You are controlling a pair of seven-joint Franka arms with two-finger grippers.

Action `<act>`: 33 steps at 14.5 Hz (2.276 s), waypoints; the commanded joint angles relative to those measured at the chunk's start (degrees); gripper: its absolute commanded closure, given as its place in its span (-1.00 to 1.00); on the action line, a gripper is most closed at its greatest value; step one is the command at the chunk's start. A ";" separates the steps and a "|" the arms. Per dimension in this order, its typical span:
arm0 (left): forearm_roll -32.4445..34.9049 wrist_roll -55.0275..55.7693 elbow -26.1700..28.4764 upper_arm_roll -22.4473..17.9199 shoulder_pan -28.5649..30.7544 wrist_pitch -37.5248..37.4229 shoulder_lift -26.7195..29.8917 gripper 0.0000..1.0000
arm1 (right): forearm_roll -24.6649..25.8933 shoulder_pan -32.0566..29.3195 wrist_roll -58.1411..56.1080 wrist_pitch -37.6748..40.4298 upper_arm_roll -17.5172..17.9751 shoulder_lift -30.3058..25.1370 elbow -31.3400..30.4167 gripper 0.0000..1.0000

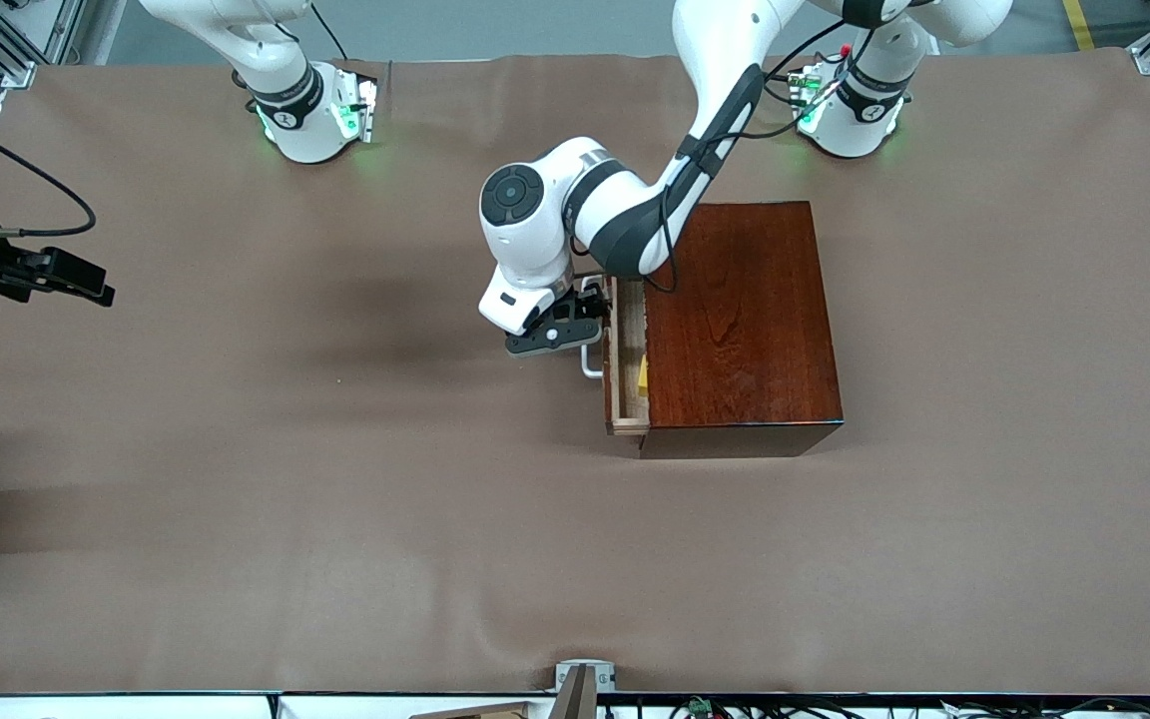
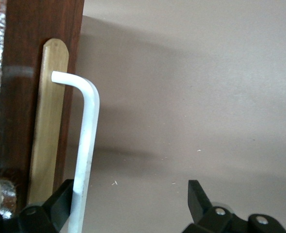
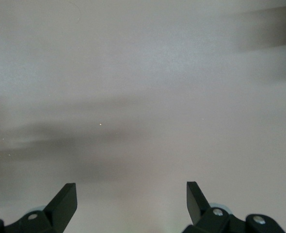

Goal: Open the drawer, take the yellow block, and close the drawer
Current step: 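Pull the drawer open by its handle with the left gripper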

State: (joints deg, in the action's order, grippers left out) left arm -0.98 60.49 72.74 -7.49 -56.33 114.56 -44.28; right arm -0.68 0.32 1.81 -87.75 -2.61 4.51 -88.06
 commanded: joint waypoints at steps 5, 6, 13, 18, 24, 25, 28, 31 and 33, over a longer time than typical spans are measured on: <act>-1.92 0.77 -2.16 0.37 -0.62 6.81 -2.48 -1.00 | 1.04 -1.38 -0.05 0.39 1.11 -0.91 -0.71 -1.00; -1.92 0.77 -2.16 0.54 -0.62 7.69 -2.57 -1.00 | 1.04 -1.38 -0.05 0.39 1.11 -0.91 -0.71 -1.00; -1.92 -3.90 -2.16 3.18 -0.62 10.86 -3.10 -1.00 | 1.04 -1.29 -0.05 0.47 1.11 -0.91 -0.71 -1.00; -1.92 -3.01 -2.16 4.15 -0.71 11.39 -3.01 -1.00 | 1.04 -1.29 -0.05 0.47 1.11 -0.91 -0.79 -1.00; -1.92 -3.28 -2.16 5.55 -0.71 16.21 -3.10 -1.00 | 1.04 -1.38 -0.05 0.47 1.11 -0.91 -0.79 -1.00; -1.92 -3.45 -2.08 5.55 -0.71 17.18 -3.27 -1.00 | 0.95 -1.38 -0.05 0.47 1.11 -0.91 -0.79 -1.00; -1.92 -3.54 -2.16 5.55 -0.71 21.05 -3.80 -1.00 | 0.95 -1.38 -0.05 0.47 1.20 -0.91 -0.79 -1.00; -1.92 -3.45 -2.08 5.55 -0.71 22.55 -3.63 -1.00 | 1.04 -1.38 -0.05 0.39 1.11 -0.82 -0.88 -1.00; -1.83 -3.19 -2.08 5.47 -0.62 22.47 -3.01 -1.00 | 1.04 -1.38 -0.05 0.39 1.11 -0.82 -0.79 -1.00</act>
State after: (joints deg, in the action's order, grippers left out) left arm -1.39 56.67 73.19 -2.46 -56.76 134.18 -45.86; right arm -0.68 0.31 1.81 -87.44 -2.64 4.51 -88.20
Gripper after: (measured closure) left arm 0.000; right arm 0.000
